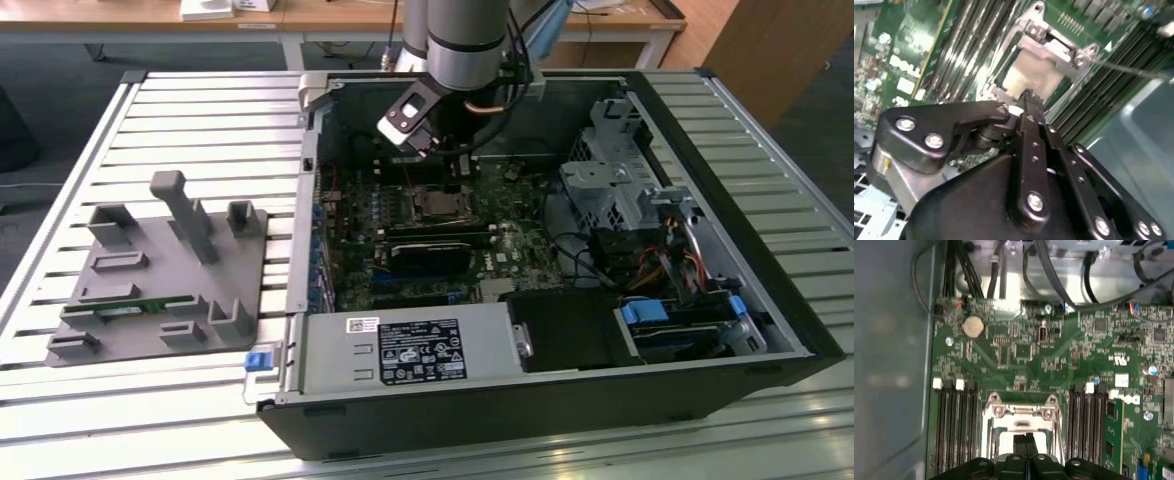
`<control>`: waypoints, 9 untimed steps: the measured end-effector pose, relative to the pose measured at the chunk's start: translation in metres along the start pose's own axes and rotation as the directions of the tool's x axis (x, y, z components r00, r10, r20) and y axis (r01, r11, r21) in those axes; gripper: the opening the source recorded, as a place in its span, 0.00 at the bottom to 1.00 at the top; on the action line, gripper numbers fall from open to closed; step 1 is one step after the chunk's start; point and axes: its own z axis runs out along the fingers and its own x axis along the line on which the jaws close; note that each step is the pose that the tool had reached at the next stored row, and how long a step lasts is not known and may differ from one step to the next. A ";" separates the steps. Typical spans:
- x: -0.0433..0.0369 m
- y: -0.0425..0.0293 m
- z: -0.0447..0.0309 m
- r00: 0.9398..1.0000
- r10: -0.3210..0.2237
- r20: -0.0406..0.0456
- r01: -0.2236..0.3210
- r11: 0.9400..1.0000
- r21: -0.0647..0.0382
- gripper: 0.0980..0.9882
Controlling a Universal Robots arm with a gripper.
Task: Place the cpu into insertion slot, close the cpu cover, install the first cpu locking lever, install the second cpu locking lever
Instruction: 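Close the cpu cover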
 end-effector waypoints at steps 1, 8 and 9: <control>0.0000 -0.0040 0.0003 1.000 0.000 0.000 0.000 1.000 0.000 0.01; 0.0000 -0.0136 0.0056 1.000 0.000 0.000 0.000 1.000 0.003 0.01; 0.0000 -0.0147 0.0064 1.000 0.000 0.000 0.000 1.000 0.004 0.01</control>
